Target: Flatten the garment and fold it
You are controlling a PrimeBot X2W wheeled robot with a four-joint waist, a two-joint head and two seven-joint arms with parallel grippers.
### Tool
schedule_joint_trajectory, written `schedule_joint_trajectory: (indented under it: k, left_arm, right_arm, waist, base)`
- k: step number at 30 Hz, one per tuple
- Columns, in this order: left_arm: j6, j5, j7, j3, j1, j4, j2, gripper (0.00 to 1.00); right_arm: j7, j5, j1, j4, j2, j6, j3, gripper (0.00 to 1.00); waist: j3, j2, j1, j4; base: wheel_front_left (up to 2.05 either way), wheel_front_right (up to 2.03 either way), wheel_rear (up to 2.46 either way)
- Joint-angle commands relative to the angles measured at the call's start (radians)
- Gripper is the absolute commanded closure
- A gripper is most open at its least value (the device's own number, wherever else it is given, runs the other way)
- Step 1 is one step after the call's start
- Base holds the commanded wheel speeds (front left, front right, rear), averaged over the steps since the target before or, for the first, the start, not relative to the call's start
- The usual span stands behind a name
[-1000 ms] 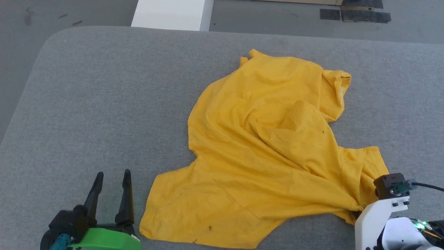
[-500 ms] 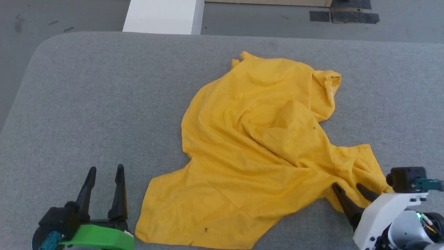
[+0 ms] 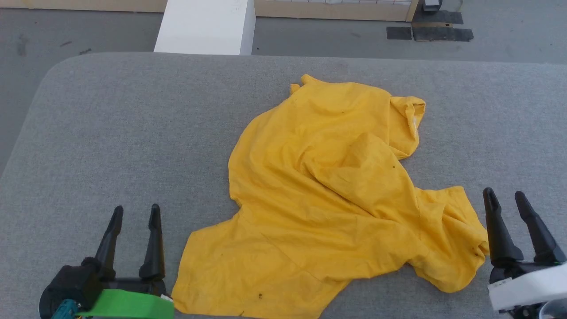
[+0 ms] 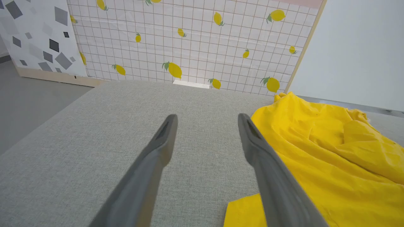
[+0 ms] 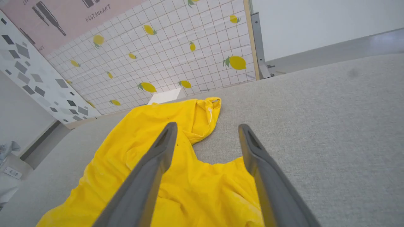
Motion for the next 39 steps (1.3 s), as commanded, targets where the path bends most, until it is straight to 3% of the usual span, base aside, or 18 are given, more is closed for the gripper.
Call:
schedule_joint_trajectory:
  k: [1,4,8,14,21,27,39]
  left_arm:
    - [-0.007,0.009,-0.004,-0.007,0.013,-0.012,0.002,0.00]
    - [-0.007,0.018,-0.004,-0.011,0.024,-0.027,0.001,0.00]
    - [-0.007,0.035,-0.004,-0.020,0.044,-0.035,0.000,0.00]
    - [-0.007,0.071,-0.004,-0.034,0.062,-0.009,0.016,0.00]
    - [-0.007,0.073,-0.004,-0.058,0.050,0.011,0.035,0.00]
    - [-0.007,-0.009,0.031,-0.140,0.013,0.057,0.114,0.00]
    - [-0.007,-0.235,0.373,-0.307,-0.076,0.130,0.321,0.00]
  right_arm:
    - [-0.090,0.017,0.018,0.039,0.002,-0.001,0.012,0.00]
    - [-0.277,-0.017,0.034,0.128,0.002,-0.001,0.067,0.00]
    - [-0.403,-0.109,0.046,0.217,0.002,-0.001,0.106,0.00]
    - [-0.429,-0.283,0.049,0.249,0.002,-0.001,0.110,0.00]
    - [-0.424,-0.330,0.038,0.233,0.002,-0.001,0.091,0.00]
    - [-0.411,-0.330,0.035,0.225,0.002,-0.001,0.090,0.00]
    - [-0.390,-0.321,0.033,0.218,0.002,-0.001,0.103,0.00]
  waist:
    - [-0.006,-0.0001,0.0000,-0.001]
    - [-0.014,-0.0001,0.0000,-0.002]
    - [-0.024,-0.0001,0.0000,-0.003]
    - [-0.029,-0.0001,0.0000,-0.007]
    - [-0.021,-0.0001,0.0000,-0.008]
    - [-0.014,-0.0001,0.0000,-0.005]
    - [0.015,-0.0001,0.0000,-0.021]
  base:
    - [0.00,0.00,0.00]
    - [0.00,0.00,0.00]
    - [0.00,0.00,0.00]
    - [0.00,0.00,0.00]
    - [0.00,0.00,0.00]
    - [0.00,0.00,0.00]
    - [0.00,0.00,0.00]
